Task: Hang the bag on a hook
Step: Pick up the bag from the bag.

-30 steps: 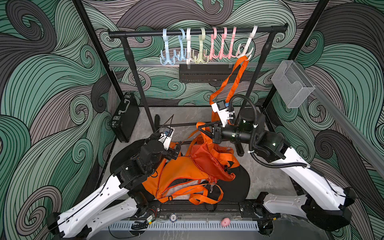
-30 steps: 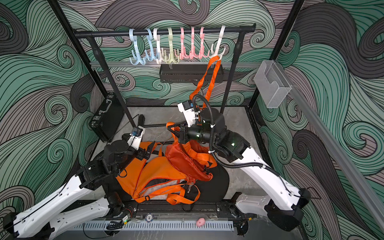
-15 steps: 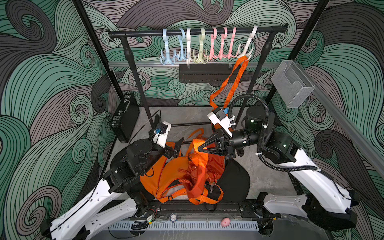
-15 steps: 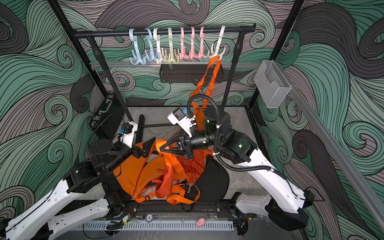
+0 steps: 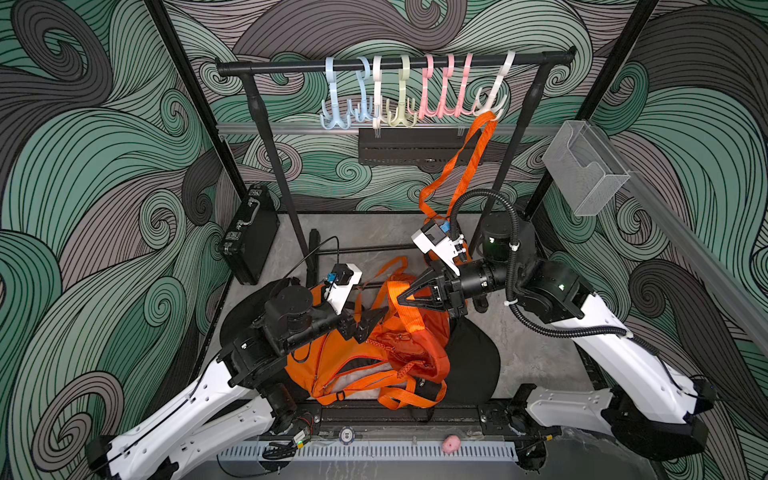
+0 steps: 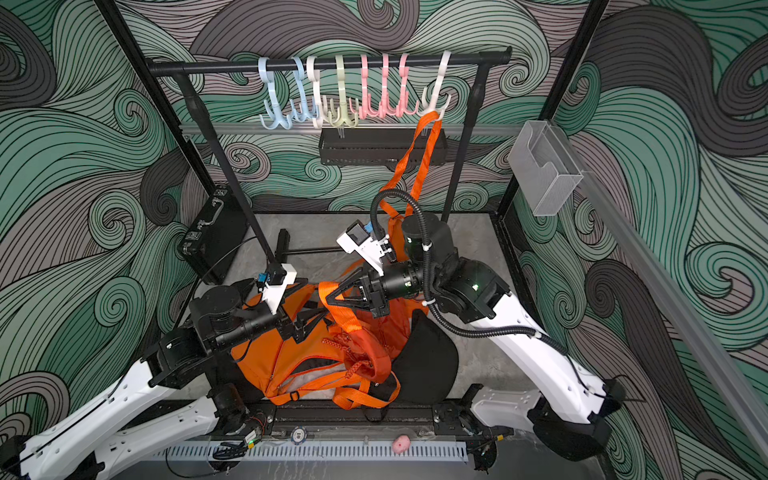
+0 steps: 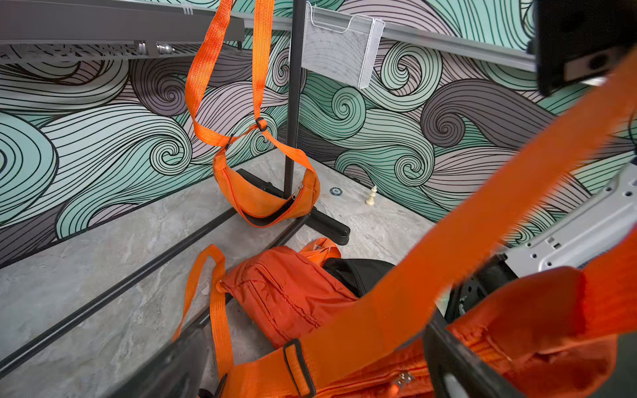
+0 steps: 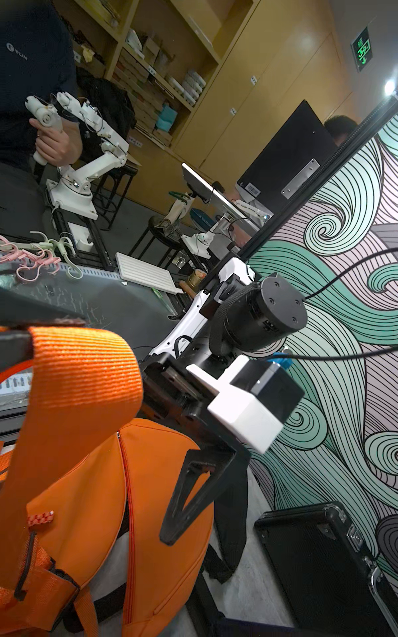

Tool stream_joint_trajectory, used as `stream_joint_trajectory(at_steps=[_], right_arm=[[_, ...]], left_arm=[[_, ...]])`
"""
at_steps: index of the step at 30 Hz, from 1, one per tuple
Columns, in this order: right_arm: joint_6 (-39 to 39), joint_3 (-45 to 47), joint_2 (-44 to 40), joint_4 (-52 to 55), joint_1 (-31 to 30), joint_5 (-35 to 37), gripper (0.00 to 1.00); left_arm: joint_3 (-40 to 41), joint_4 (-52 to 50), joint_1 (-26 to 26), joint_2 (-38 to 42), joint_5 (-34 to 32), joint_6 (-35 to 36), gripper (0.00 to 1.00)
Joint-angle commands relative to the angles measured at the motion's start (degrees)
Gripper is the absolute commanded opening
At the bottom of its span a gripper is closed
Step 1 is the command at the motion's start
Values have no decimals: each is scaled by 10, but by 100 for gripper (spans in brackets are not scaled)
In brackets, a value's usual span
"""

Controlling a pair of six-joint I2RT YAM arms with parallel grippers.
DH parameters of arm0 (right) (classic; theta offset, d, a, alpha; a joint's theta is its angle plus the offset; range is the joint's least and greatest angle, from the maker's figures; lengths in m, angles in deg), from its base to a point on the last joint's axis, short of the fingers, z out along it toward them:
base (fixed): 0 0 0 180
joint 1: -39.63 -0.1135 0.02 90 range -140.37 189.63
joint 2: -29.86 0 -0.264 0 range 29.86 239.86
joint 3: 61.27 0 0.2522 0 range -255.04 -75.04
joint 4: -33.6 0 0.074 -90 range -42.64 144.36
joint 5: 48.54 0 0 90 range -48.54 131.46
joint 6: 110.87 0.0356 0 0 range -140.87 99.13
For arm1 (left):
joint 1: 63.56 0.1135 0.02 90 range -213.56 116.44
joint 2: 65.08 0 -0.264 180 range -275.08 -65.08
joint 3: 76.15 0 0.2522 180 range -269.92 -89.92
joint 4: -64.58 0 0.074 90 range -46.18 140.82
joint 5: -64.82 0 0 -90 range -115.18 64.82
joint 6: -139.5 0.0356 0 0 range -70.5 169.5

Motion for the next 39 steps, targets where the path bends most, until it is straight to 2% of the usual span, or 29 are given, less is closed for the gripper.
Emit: stream_joint_trajectory(at_steps=[1,5,14,19,25,29,31,35,39], right_arm=[[-18,3,-9,-1,5,-9,0],[-15,2,-3,-7,5,-18,0],[-6,7,-3,-26,-12,-41,0],[2,23,-26,-47,-25,-59,0],[15,50,-52,-83,-30,-86,0],[14,59,-61,-86,-30,-89,0],[11,61,-64,-80,-30,-90,0],[-6,64,-90,-62,-26,-59,0],[-2,86,-133,-59,9,1,0]], left_arm=[[16,13,-2,39,20,-4,99],[41,36,-1,39,64,-16,99],[26,103,-2,-73,86,-13,98],[15,109,2,-113,21,-11,92],[41,192,10,-150,10,-58,66],[34,205,10,-183,14,-83,62],[32,216,8,-198,29,-83,56],[18,176,8,-199,13,-75,40],[33,136,8,-156,-28,-70,19]])
